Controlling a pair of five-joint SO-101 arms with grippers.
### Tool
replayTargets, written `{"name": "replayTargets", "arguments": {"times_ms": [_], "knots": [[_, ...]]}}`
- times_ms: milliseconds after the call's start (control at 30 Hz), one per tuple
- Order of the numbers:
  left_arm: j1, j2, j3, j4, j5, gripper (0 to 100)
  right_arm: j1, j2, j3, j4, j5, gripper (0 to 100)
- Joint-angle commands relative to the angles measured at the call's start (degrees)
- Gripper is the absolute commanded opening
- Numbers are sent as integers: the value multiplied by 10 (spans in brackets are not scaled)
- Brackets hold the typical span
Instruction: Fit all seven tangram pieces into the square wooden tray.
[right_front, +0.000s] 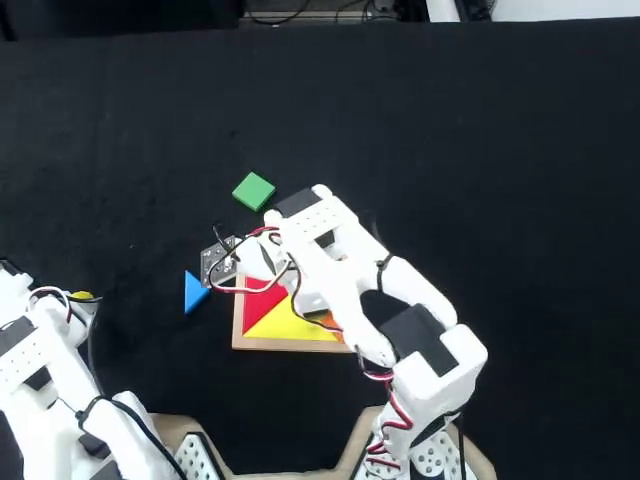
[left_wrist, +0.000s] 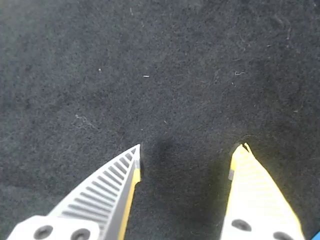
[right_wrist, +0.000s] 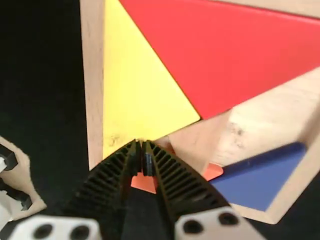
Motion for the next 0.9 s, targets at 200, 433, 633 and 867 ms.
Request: {"name": "replayTargets", "arguments": {"times_ms": [200, 433, 633, 867], "knots": [[9, -6, -2, -11, 1, 284, 12, 0, -10, -35, 8, 11], [9, -6, -2, -11, 1, 284, 34, 0, -12, -39, 8, 11], [9, -6, -2, -11, 1, 284, 28, 1, 11, -79, 8, 11], [9, -6, -2, -11, 1, 284, 0, 1, 17, -91, 5, 11]]}}
